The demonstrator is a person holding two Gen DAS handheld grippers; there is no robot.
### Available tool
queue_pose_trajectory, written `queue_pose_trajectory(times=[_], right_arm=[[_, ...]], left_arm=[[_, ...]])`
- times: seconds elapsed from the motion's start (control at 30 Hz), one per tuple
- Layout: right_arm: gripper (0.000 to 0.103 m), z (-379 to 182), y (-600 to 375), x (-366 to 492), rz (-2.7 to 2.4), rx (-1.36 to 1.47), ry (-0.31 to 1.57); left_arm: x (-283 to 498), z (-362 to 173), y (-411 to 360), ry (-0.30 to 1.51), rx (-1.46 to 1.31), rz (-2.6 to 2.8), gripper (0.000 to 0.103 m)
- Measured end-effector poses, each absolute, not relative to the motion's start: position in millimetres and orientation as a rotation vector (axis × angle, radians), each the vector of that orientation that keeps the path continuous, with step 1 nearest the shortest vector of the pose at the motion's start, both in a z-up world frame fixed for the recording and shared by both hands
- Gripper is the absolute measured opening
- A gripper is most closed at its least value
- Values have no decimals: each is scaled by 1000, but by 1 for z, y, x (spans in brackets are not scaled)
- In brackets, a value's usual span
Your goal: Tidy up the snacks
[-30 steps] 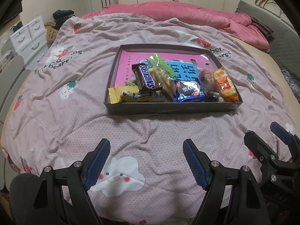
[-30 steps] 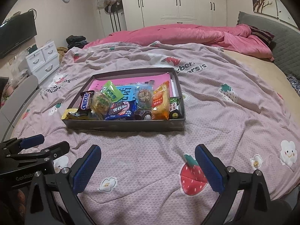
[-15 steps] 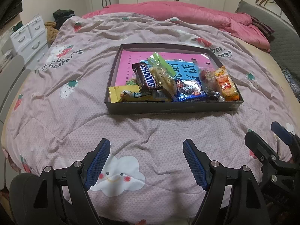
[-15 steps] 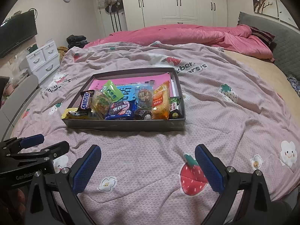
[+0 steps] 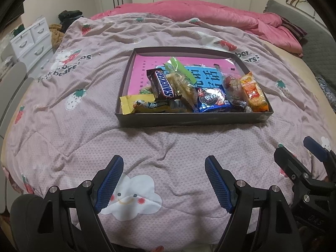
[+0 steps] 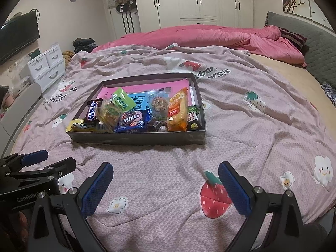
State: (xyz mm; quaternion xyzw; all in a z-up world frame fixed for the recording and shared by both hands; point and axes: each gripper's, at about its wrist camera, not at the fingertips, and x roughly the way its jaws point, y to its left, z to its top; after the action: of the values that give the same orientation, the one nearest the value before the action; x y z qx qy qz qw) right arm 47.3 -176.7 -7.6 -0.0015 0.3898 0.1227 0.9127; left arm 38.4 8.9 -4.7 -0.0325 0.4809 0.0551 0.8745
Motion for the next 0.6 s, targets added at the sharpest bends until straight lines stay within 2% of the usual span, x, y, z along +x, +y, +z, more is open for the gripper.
queue_pose_trajectory(times=[0.6], right_arm=[[101, -9, -176, 49, 254, -11, 809]], left_arm=[[42, -9, 10, 1001, -86, 101, 81]])
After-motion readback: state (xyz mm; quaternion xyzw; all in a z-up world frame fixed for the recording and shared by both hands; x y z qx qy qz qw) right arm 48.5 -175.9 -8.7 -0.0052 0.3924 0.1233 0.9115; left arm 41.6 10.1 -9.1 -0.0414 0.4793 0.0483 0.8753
